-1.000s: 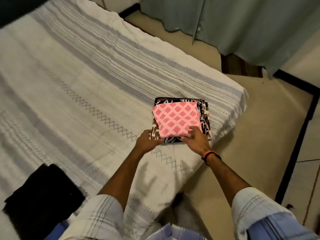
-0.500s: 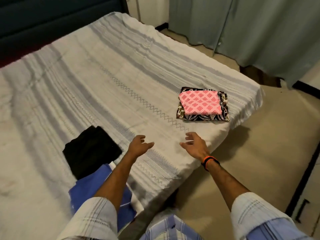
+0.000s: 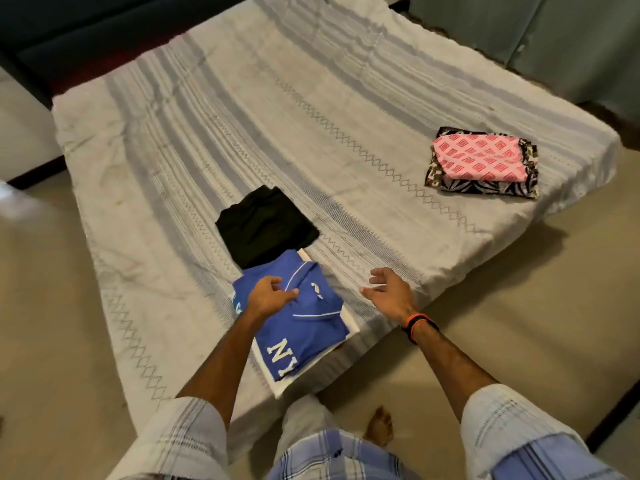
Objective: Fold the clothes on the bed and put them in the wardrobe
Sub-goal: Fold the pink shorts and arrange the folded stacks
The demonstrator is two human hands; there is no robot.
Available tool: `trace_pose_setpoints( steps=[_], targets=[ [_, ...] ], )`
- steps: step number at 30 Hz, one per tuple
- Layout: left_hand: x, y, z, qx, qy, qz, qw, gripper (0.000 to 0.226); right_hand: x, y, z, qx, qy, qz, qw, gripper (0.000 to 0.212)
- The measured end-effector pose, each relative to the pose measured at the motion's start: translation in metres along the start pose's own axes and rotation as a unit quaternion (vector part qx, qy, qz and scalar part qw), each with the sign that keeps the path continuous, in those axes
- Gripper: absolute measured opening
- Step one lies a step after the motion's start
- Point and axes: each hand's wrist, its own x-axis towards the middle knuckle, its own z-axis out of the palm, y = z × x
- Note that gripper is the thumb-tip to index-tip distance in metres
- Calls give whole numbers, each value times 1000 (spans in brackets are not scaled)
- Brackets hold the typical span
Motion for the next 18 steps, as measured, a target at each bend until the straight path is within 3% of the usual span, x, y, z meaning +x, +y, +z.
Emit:
trace_pose_setpoints(
  steps=[11, 18],
  targets=[
    [83, -84, -67, 38, -103, -42, 993, 65, -27, 12, 141, 67, 48, 139, 987, 53],
    [150, -98, -76, 100, -99, -26, 990, 78, -35, 40, 206, 128, 173, 209, 954, 66]
  ],
)
